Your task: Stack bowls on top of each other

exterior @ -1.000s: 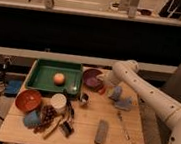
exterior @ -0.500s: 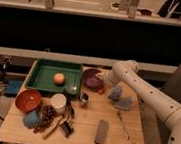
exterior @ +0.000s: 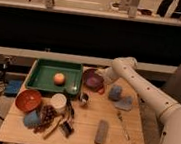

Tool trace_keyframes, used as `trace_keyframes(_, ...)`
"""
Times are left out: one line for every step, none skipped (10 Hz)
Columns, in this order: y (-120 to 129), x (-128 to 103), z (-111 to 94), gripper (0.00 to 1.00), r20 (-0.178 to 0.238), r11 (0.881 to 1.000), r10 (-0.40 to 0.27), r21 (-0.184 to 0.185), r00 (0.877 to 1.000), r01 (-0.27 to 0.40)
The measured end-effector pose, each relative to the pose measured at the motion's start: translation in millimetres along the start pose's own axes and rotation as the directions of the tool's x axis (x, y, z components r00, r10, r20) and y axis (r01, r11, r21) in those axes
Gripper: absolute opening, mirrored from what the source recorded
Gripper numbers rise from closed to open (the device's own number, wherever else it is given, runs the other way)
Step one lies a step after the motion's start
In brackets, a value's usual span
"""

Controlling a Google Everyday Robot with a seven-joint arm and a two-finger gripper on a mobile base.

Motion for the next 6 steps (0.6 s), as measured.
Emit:
trace_keyframes(-0.7,-0.6,1.9,0.80,-0.001,1.000,-0.004,0.001,1.000,0.004)
trace_keyframes(-2.5,-3.2,5.4,0.80,-0.001,1.000,-0.015,-0.001,1.000,0.015)
trace_keyframes(-4.5,-6.5,9.8,0.80,0.001,1.000,-0.026,-0.003,1.000,0.026)
trace_keyframes(-4.6,-7.4,13.1,0.80,-0.001,0.999,-0.034,-0.006,0.999,0.034)
trace_keyframes(-3.9,-7.8,16.1,0.79,-0.004,0.999,-0.042,-0.009,0.999,0.042)
trace_keyframes(-4.9,-9.6,19.1,0.73,-0.007,0.999,-0.052,-0.011,0.999,0.052)
